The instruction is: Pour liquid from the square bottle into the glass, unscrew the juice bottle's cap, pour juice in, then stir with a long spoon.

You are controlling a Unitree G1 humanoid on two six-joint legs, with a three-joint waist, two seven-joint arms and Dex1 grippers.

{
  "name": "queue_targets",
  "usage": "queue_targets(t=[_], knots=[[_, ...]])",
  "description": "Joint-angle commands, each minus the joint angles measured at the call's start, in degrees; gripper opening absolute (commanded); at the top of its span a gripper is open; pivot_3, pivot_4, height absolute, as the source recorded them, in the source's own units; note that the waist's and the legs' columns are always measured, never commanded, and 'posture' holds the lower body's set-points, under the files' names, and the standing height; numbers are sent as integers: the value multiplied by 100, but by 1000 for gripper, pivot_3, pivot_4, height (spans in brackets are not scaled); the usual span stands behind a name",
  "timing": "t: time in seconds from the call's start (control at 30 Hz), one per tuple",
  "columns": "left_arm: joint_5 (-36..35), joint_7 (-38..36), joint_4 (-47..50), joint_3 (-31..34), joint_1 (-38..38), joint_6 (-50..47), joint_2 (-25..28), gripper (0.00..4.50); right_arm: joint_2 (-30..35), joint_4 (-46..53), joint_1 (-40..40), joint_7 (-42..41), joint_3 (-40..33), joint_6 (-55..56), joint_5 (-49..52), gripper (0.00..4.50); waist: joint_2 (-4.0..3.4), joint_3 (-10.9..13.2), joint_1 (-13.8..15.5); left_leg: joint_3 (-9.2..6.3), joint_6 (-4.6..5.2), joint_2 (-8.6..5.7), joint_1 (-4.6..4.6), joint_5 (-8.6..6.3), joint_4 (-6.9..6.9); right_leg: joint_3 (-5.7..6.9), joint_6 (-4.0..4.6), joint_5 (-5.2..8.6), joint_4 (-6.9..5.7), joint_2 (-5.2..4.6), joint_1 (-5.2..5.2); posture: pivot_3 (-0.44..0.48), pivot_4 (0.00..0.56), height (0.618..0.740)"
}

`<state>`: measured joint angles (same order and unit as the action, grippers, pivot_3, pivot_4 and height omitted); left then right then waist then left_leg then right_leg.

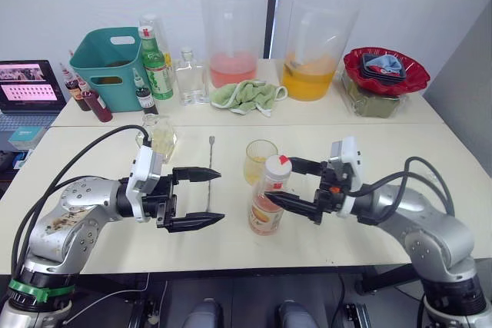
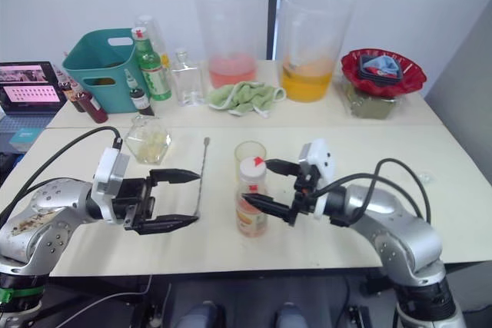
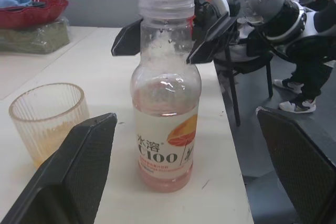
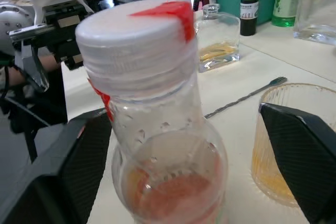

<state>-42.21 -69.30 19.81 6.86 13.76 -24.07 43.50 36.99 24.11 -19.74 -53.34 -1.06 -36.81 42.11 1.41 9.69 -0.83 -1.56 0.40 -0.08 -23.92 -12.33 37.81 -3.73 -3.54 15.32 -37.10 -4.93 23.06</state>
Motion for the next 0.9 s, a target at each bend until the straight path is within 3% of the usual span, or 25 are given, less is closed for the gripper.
queue_targets(t=[0.03,0.17,0.37,0.53,0.8,0.9], knots=[[-151,135,378,291,-165,-12,70,4500,239,-570,-256,-1311,128,718,-158,4453,0,0,-4,2,1,1,1,-1,0,-1,0,0,0,0,-3,0,150,740],[-168,313,617,536,-472,-4,124,4500,412,-1373,-907,-2632,442,937,-197,4453,0,0,-25,0,1,4,2,-1,0,-2,0,0,-1,2,2,0,150,740],[-336,839,1563,1107,-1535,-78,97,4500,-114,-3305,-2495,-3858,1034,1952,-847,4453,0,1,-95,-9,3,12,10,-2,-3,-7,1,0,-6,3,4,0,150,740],[-410,965,1884,1313,-1973,-117,203,4500,-172,-3894,-2888,-3916,1629,2468,-670,4453,0,2,12,-11,4,1,9,-3,-5,-4,1,-1,-8,-22,5,0,150,740],[-397,1207,2076,1476,-2200,-86,227,4500,-129,-3970,-3113,-3916,2219,2490,-92,4453,-1,2,1,-9,3,2,9,-4,-5,-3,1,-1,-7,-25,7,0,150,740],[-383,1259,2098,1423,-2202,-77,220,4500,-135,-3959,-3094,-3916,2212,2508,-20,3646,-1,2,3,-8,2,2,9,-4,-5,-3,1,-1,-7,-25,7,0,150,740]])
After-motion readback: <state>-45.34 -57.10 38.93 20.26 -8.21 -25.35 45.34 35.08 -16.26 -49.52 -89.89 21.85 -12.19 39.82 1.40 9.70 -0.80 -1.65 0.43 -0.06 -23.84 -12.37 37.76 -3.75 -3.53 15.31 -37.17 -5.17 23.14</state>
